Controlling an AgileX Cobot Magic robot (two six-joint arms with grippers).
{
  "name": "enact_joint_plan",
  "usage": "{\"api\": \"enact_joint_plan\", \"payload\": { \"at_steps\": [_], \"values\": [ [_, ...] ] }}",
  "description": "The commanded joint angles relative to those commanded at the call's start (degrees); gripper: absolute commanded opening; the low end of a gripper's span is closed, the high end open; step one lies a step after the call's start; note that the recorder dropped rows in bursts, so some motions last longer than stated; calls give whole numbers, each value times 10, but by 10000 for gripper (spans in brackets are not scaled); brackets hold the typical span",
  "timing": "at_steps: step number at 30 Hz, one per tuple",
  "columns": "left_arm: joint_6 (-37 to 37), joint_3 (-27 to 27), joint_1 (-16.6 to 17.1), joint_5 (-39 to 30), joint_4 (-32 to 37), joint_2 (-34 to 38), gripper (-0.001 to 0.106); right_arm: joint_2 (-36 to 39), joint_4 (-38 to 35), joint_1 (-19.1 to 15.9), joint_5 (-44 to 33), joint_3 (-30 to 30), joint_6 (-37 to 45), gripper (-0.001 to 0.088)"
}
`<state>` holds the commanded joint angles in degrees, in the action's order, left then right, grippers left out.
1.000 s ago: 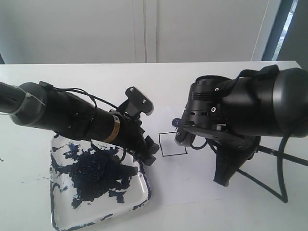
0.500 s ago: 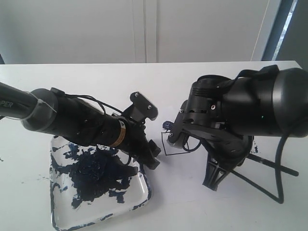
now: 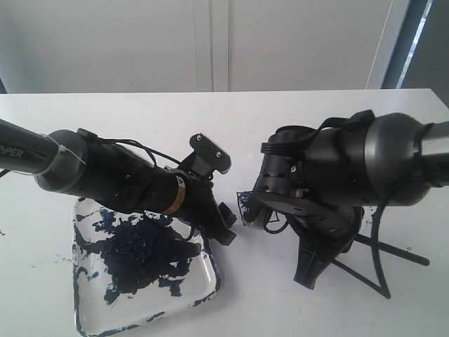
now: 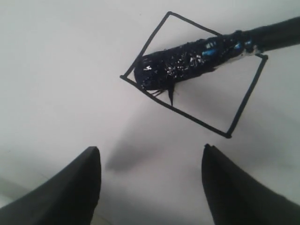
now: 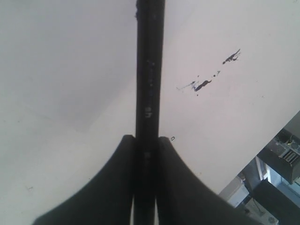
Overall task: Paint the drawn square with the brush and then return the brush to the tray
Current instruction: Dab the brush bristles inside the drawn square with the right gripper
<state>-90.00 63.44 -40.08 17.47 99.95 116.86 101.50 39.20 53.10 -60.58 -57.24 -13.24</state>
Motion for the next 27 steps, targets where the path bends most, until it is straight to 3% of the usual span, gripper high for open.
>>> {"api": "enact_joint_plan", "payload": {
  "at_steps": [27],
  "values": [
    [-14, 0, 0, 1, 0, 0, 659, 25, 63, -7, -75, 0, -20, 0]
  ]
}}
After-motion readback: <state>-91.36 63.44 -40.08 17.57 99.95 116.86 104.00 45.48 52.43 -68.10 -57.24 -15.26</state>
